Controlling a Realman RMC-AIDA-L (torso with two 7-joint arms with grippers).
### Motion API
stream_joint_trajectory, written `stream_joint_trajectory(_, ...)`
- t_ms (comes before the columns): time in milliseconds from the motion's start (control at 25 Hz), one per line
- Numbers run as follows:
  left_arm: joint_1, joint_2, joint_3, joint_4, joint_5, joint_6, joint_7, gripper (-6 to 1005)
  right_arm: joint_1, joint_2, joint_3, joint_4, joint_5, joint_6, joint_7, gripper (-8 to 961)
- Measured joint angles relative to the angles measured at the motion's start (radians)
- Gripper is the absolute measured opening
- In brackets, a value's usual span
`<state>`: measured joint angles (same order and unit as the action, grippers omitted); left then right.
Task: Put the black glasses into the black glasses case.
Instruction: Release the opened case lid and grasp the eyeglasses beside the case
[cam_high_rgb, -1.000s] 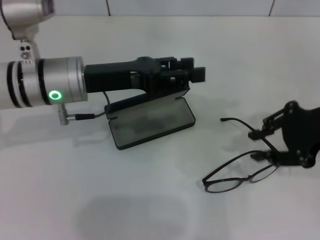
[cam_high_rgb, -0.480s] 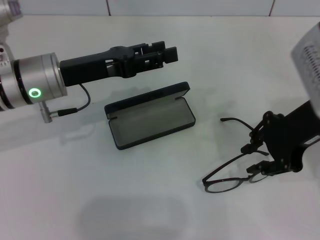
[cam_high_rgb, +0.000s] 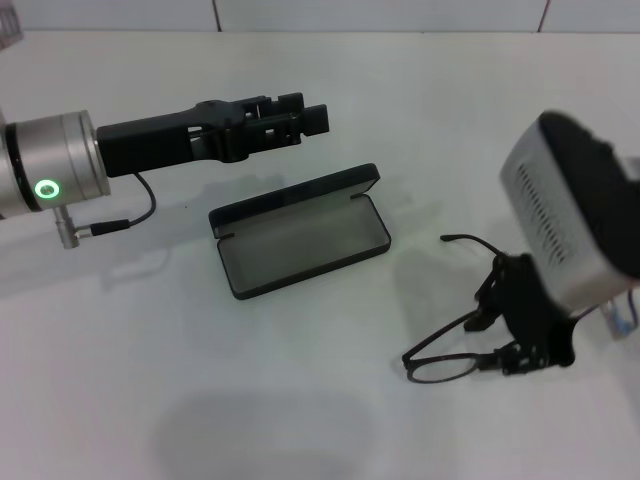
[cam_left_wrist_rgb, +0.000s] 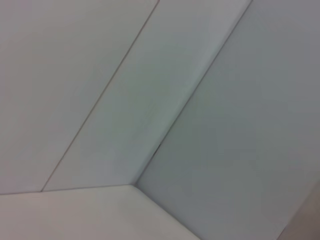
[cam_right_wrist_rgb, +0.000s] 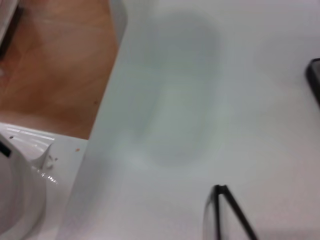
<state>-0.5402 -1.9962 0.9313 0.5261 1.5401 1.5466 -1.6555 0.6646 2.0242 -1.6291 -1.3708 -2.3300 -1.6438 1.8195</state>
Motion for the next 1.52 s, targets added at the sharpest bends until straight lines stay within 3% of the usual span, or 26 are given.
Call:
stream_joint_trajectory(120,-0.003,0.005,0.0,0.003,0.008,-0.001,-0.013,683,-0.008,0.002,-0.096,-0.017,-0.007,0.045,0.024,341)
stream_joint_trajectory(280,-0.008,0.006,0.0,0.004,0.013,-0.006,-0.018,683,-0.022,0.003,-0.145,-0.043,-0.033,0.078,0.039,339)
stream_joint_trajectory(880,-0.009,0.009,0.002,0.009,0.024,-0.01,-0.013,683,-0.014,0.004,-0.183,0.0,-0.049,0.128,0.06,329)
stream_joint_trajectory(1520,-0.008,0.011,0.0,0.009,0.025,-0.01,-0.018,683,-0.018,0.003,-0.229,0.031,-0.085,0.189,0.062,258)
